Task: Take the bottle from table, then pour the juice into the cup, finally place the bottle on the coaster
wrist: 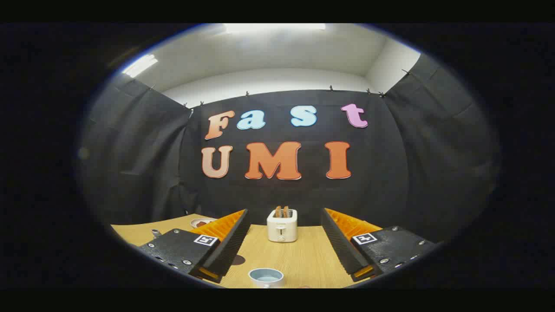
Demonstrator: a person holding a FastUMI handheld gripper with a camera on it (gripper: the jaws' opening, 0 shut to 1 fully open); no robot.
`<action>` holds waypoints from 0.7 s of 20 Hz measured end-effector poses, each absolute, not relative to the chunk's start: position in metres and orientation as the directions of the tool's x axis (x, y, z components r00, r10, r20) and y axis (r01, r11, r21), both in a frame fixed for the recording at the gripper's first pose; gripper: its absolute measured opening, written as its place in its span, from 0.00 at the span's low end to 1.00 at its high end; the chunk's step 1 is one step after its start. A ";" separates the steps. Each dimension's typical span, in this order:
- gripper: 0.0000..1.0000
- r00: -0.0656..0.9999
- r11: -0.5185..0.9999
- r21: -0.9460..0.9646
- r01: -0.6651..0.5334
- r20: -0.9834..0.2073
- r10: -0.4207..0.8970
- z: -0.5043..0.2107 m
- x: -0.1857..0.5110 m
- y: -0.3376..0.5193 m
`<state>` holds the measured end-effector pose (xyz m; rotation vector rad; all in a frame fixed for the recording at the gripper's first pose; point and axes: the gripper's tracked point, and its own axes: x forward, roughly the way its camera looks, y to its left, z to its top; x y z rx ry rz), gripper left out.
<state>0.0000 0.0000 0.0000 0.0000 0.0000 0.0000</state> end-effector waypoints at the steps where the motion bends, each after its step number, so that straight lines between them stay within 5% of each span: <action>1: 0.97 1.000 1.000 0.001 -0.007 0.002 0.007 0.004 -0.001 0.003; 14: 0.97 0.998 0.998 0.010 -0.067 0.014 0.067 0.018 0.000 0.034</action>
